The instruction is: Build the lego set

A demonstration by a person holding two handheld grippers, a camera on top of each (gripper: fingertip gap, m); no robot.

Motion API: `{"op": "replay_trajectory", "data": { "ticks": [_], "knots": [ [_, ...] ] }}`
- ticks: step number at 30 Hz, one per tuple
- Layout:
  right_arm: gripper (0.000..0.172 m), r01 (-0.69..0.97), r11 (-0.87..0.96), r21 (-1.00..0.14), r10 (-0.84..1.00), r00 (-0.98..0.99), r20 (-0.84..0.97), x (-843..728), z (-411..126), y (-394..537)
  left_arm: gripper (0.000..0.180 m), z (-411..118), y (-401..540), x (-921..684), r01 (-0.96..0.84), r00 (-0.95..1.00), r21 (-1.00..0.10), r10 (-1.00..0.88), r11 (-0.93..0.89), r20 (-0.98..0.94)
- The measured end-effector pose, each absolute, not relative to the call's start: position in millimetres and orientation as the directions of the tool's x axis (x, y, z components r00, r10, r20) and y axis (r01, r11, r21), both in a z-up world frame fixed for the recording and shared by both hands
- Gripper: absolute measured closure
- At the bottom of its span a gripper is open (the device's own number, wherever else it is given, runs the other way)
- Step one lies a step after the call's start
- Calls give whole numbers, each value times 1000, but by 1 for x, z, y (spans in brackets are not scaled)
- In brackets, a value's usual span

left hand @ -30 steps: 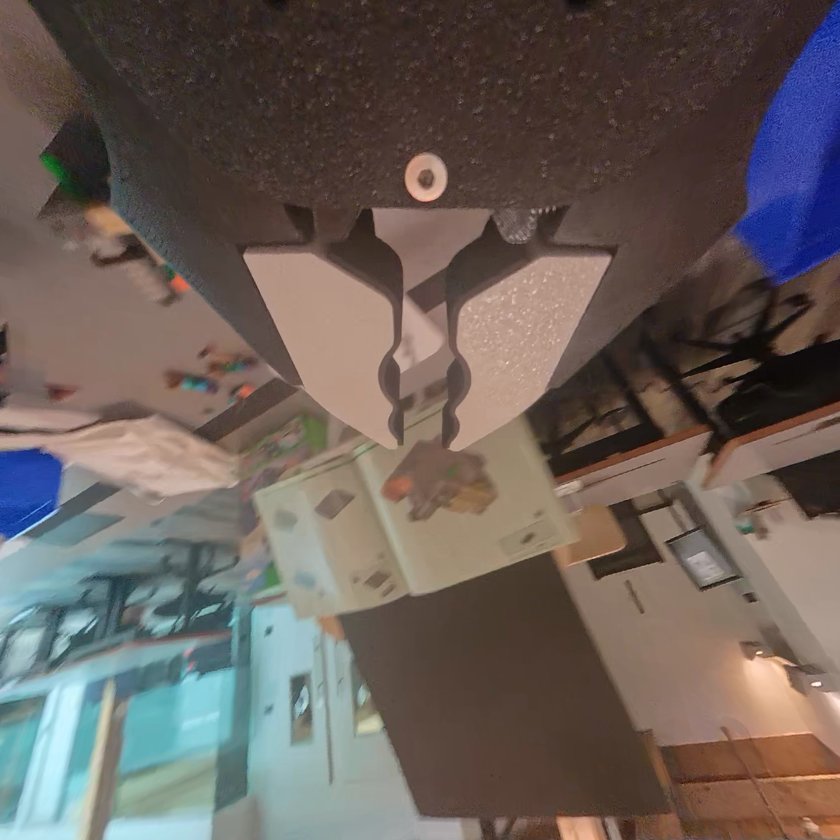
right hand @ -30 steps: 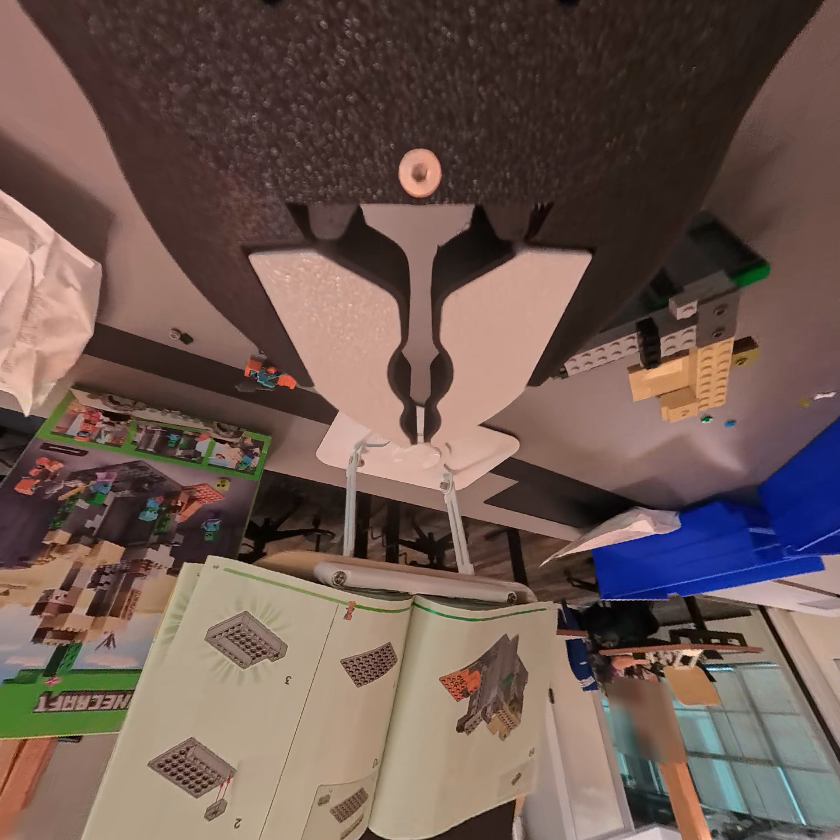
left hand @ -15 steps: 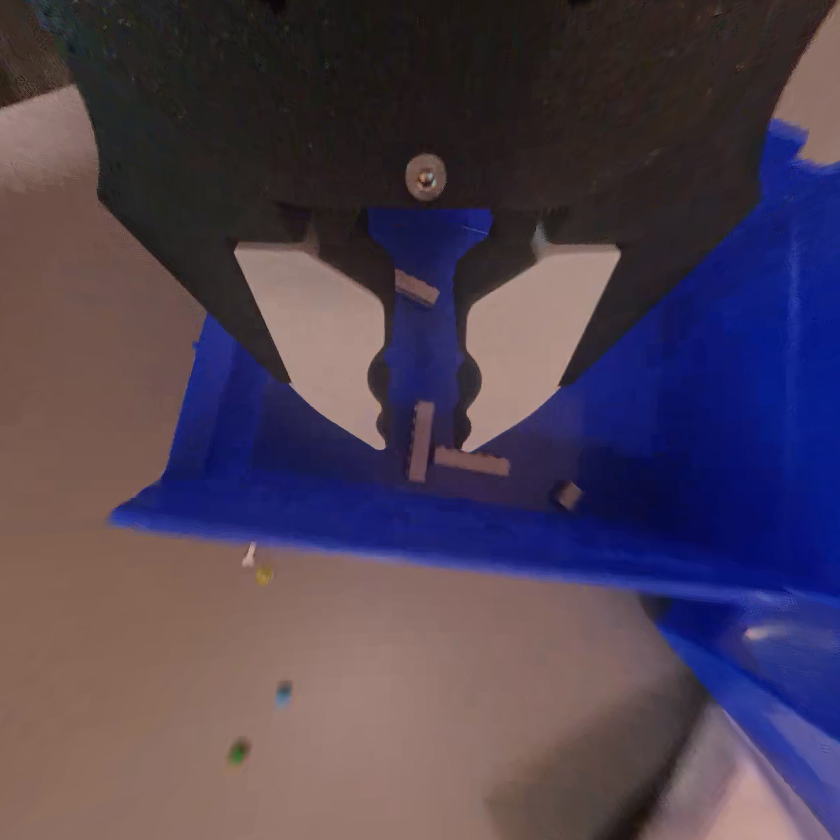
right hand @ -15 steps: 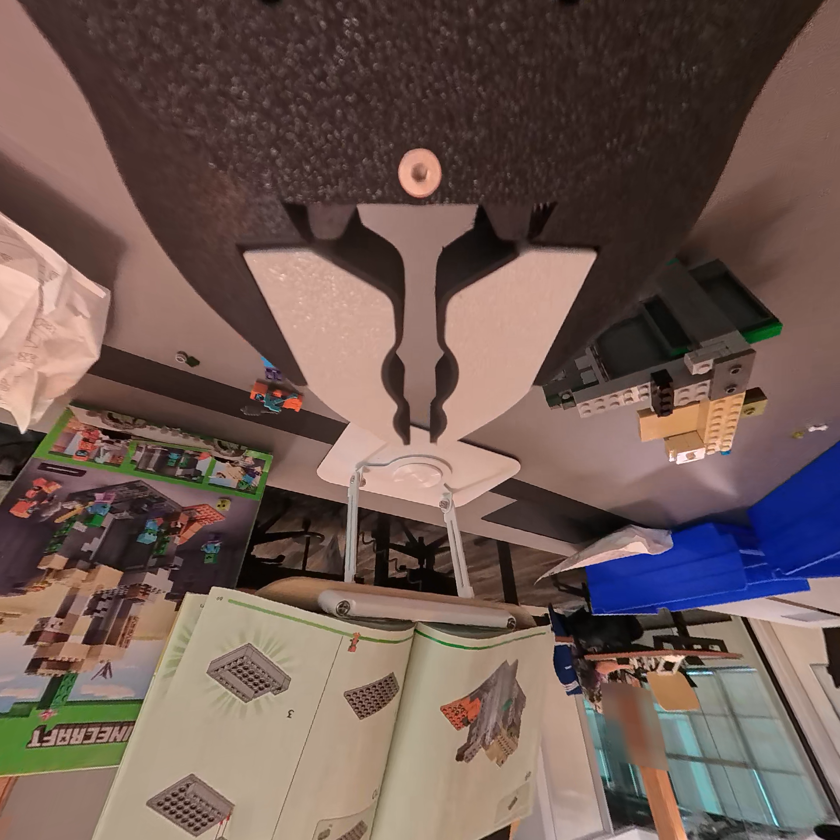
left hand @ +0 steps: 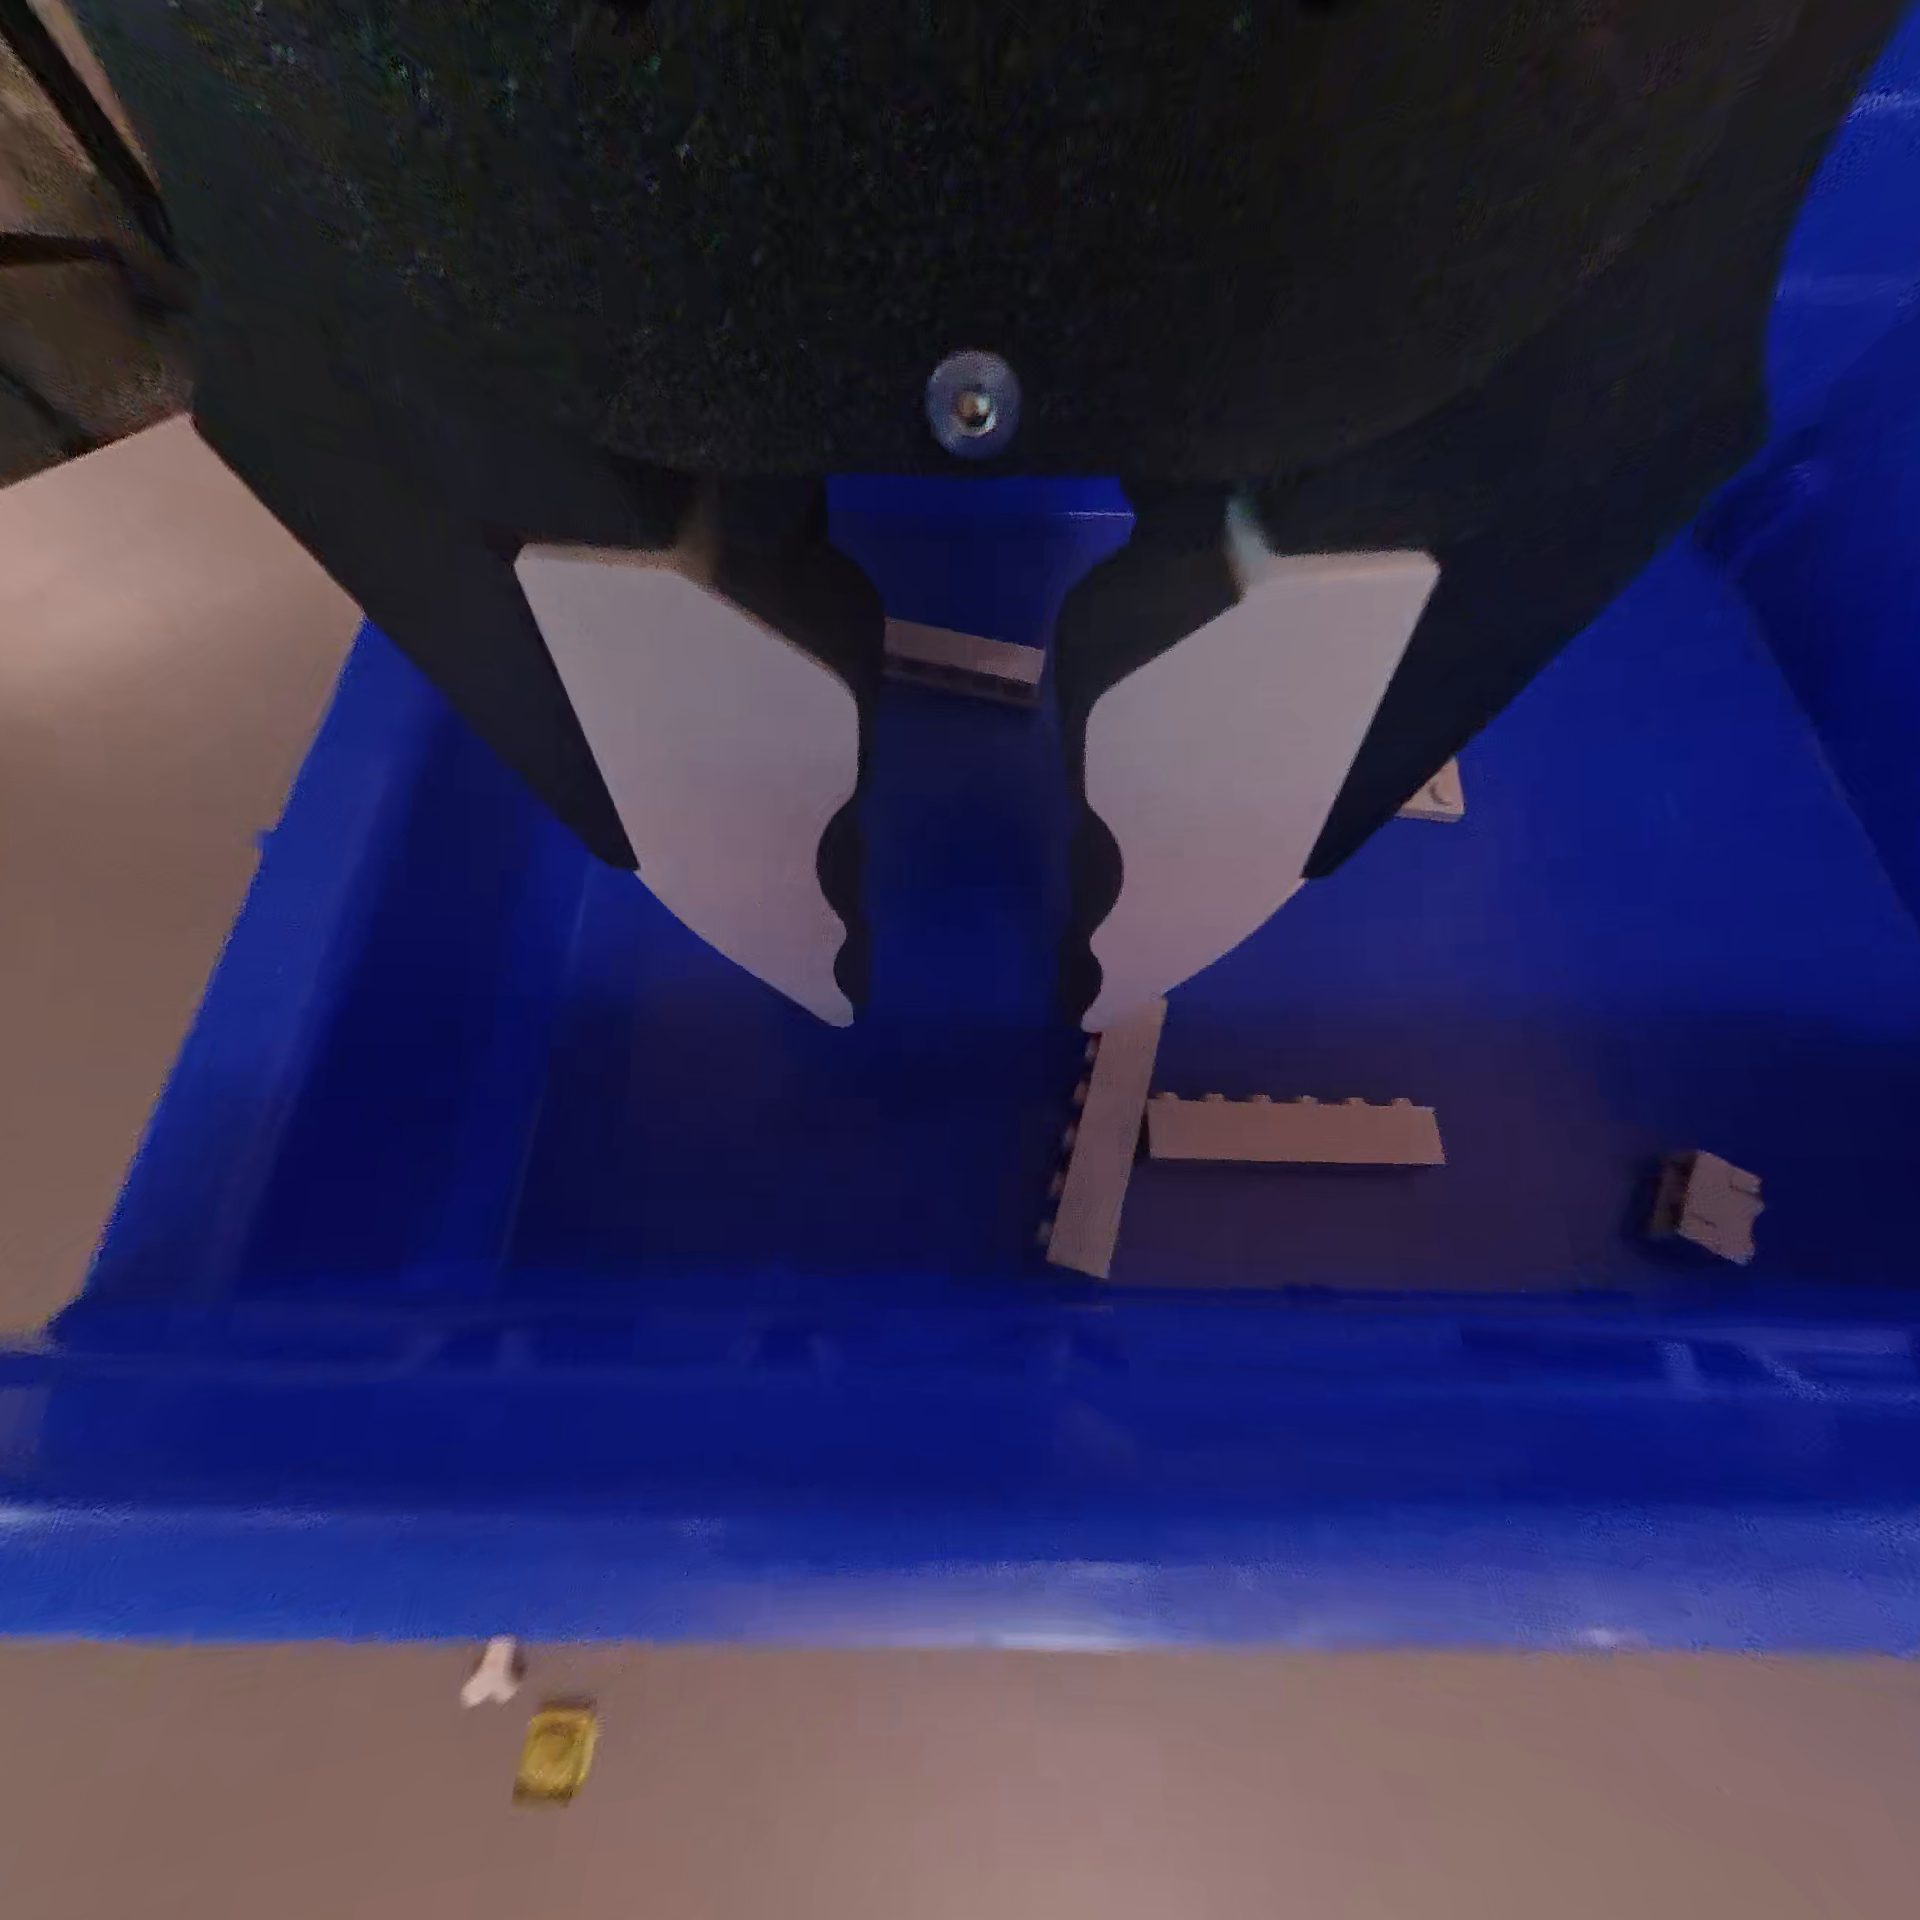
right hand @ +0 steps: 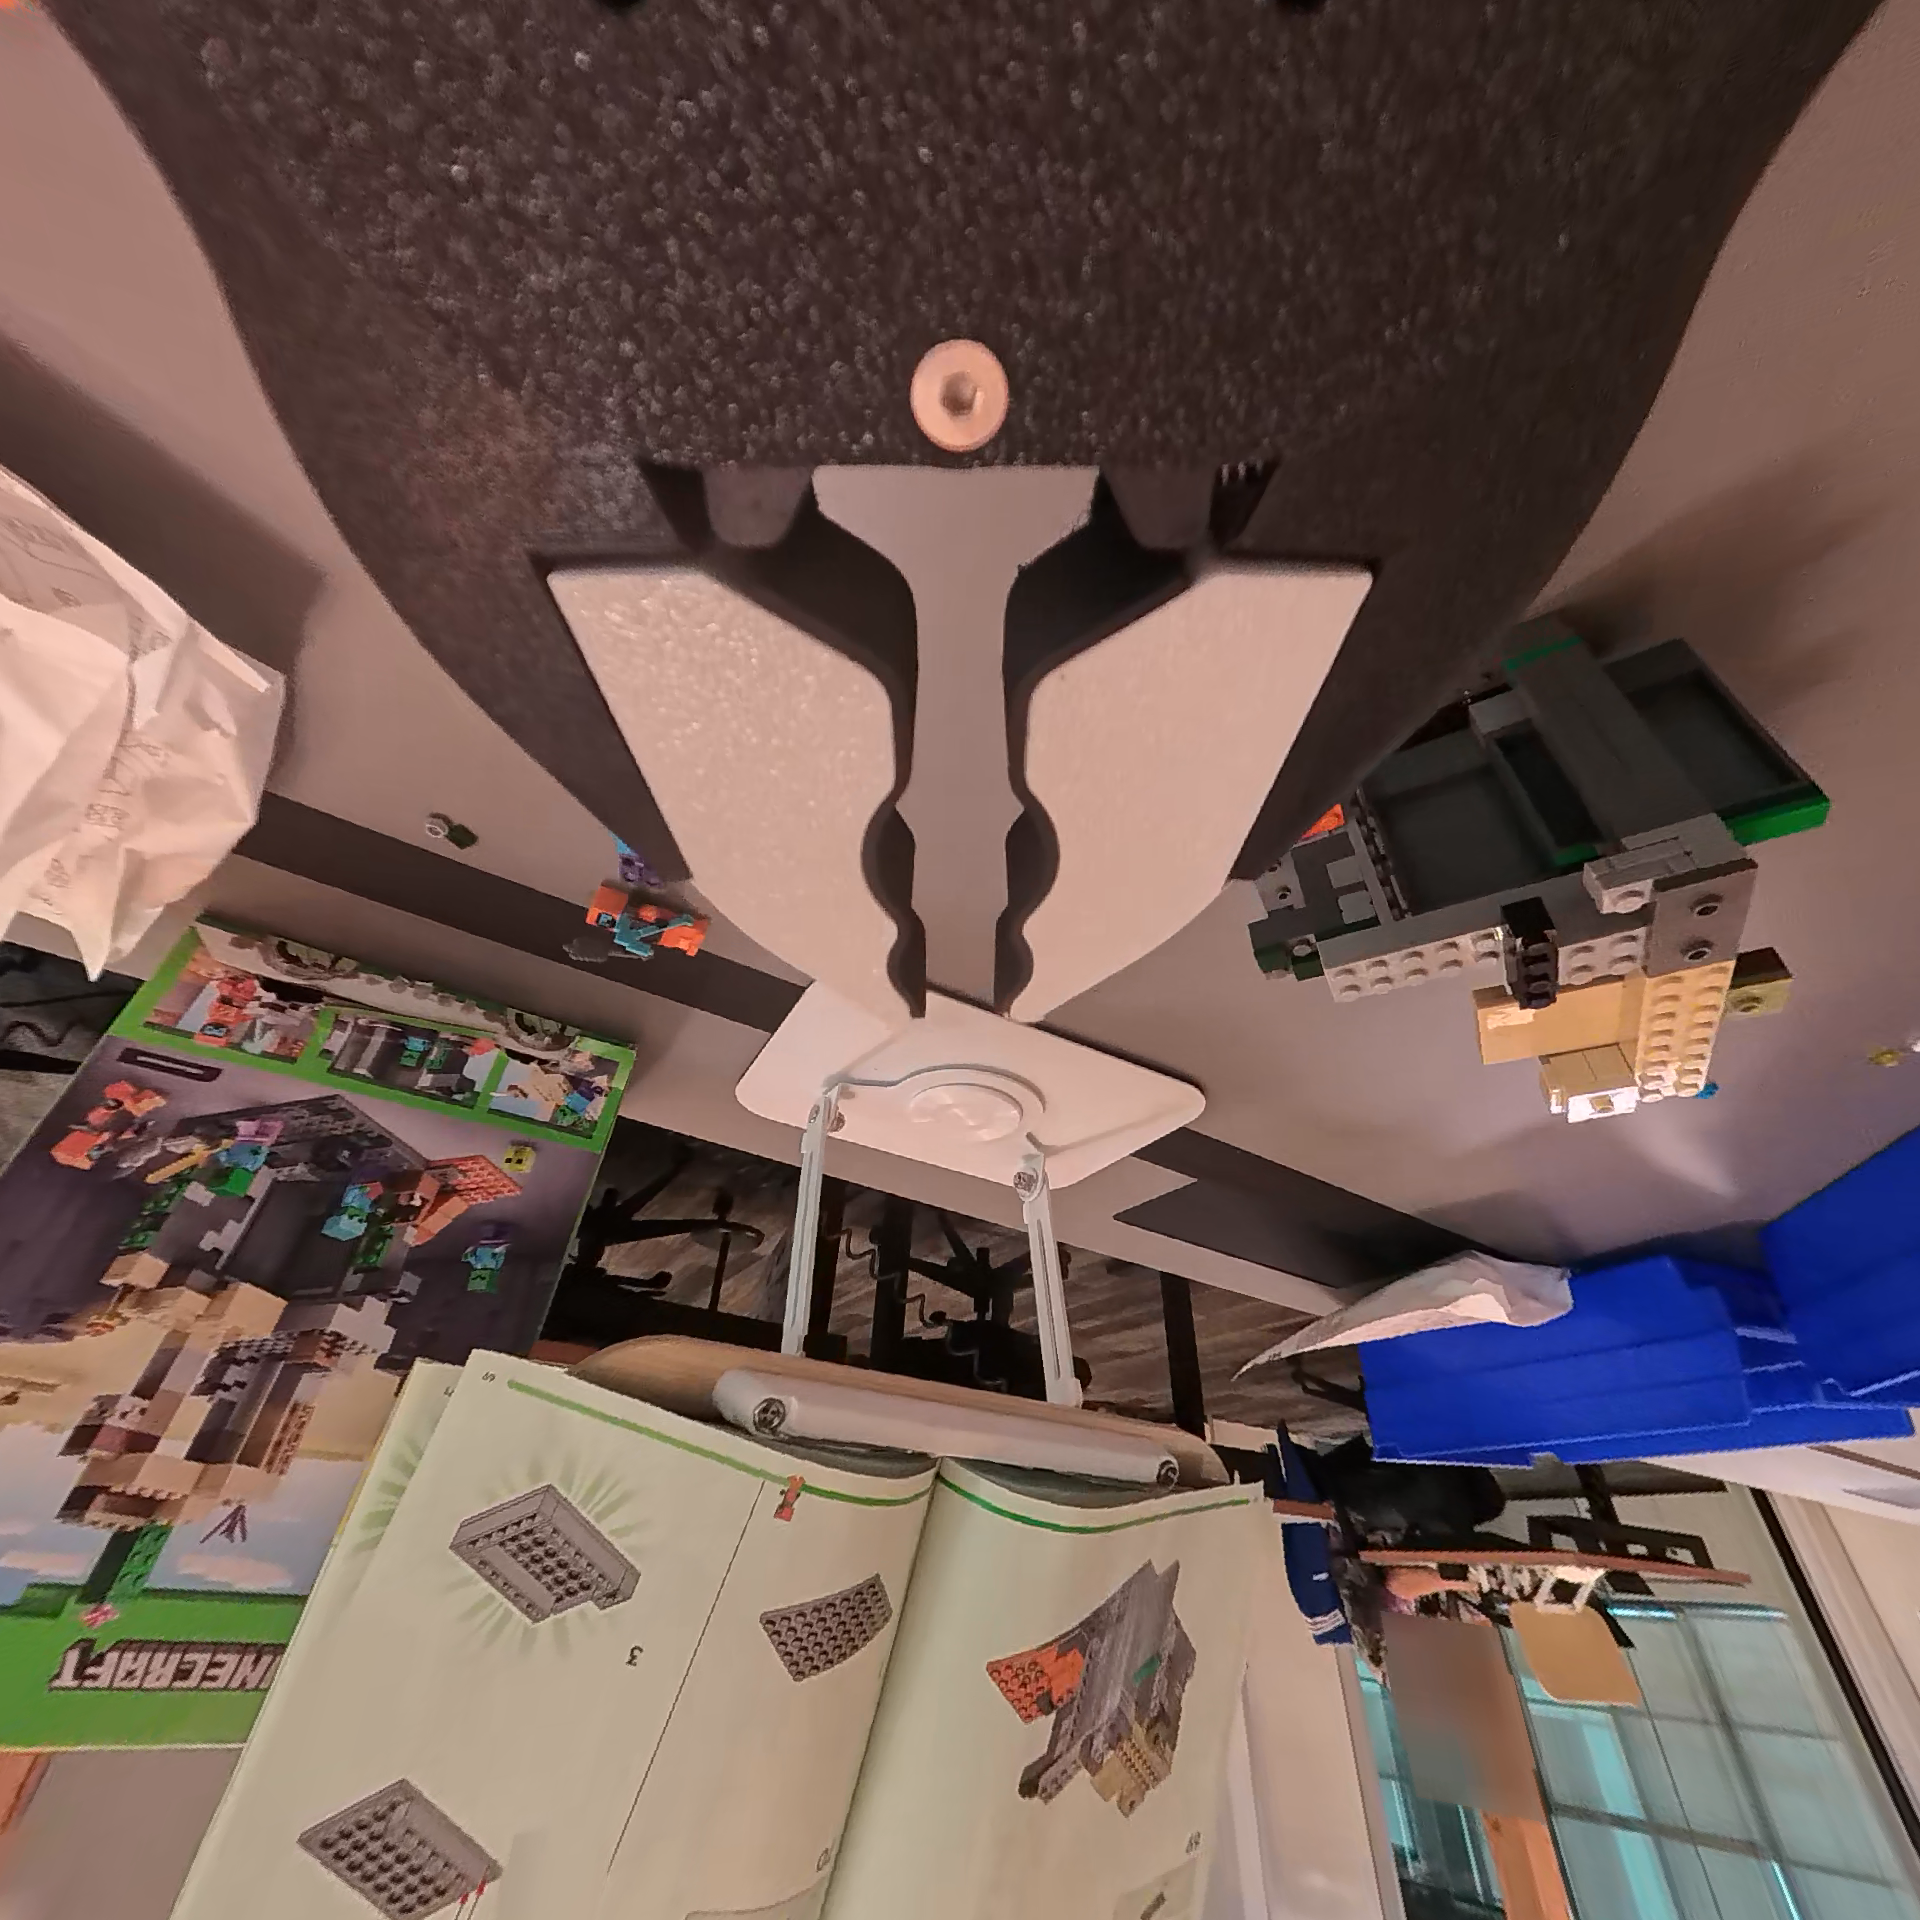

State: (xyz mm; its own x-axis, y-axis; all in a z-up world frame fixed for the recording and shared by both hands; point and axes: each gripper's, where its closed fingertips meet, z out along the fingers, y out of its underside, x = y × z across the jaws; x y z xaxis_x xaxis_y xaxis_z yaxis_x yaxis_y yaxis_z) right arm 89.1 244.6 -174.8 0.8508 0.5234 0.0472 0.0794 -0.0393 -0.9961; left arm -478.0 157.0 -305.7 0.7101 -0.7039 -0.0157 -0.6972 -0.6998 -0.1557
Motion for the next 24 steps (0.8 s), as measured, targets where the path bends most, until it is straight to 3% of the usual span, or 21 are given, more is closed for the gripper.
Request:
{"op": "replay_trajectory", "data": {
  "ticks": [13, 16, 19, 24],
  "knots": [
    [160, 106, -52, -993, 532, 844, 62, 84, -181, 243, 147, -305, 181, -492, -762, 648, -145, -748, -632, -142],
    [160, 108, -52, -993, 535, 842, 64, 83, -182, 243, 167, -308, 181, -489, -765, 641, -176, -758, -620, -117],
    [160, 108, -49, -993, 534, 843, 65, 83, -181, 242, 168, -306, 175, -489, -767, 639, -166, -761, -620, -112],
    [161, 164, 1, -986, 556, 820, 137, 75, -176, 234, 169, -254, 155, -477, -732, 671, -253, -732, -632, -113]
  ]
}}
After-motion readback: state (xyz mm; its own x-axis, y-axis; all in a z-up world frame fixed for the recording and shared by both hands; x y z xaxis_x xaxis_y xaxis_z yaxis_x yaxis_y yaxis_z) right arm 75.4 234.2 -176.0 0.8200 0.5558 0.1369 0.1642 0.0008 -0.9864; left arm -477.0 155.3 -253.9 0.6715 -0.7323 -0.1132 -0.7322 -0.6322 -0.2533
